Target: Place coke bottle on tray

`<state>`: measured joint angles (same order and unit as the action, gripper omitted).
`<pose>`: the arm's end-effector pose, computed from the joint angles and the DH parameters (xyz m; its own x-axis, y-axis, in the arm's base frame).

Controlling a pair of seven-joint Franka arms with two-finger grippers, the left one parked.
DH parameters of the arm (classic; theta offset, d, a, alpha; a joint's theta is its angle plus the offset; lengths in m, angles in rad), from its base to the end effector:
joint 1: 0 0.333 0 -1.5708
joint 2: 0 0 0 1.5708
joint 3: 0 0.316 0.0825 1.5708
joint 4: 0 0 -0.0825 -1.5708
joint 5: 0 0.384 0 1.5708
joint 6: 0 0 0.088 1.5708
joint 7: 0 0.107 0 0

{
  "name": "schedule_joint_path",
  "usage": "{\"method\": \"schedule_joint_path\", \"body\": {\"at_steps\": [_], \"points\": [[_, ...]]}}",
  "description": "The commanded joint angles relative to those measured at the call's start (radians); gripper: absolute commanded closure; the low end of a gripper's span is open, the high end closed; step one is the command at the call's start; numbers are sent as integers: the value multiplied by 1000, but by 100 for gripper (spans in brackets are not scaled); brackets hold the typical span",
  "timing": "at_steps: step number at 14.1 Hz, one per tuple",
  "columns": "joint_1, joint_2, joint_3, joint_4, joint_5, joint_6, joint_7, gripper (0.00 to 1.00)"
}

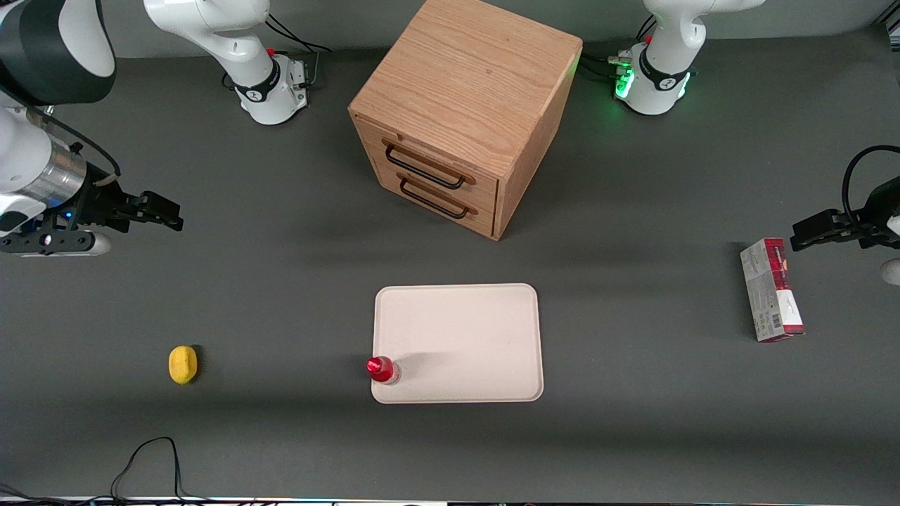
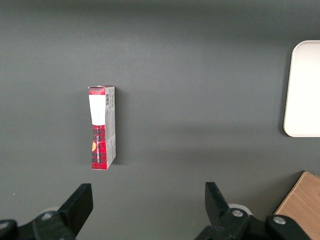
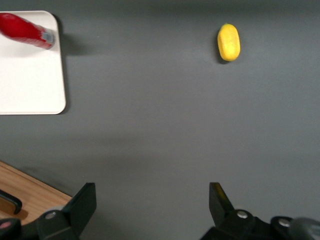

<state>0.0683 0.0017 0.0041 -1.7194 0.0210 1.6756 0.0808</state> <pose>0.5565 0.0424 0.5621 0.9988 -0.0107 -0.0470 -0.0115 -0.9998 -0.0170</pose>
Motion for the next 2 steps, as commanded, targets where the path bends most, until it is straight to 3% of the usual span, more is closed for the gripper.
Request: {"method": "schedule_joint_path", "body": {"at_steps": [1,2], "points": [[44,-3,-50,32,19,-54,-18,0],[45,-2,-50,44,20,-75,-19,0]]}}
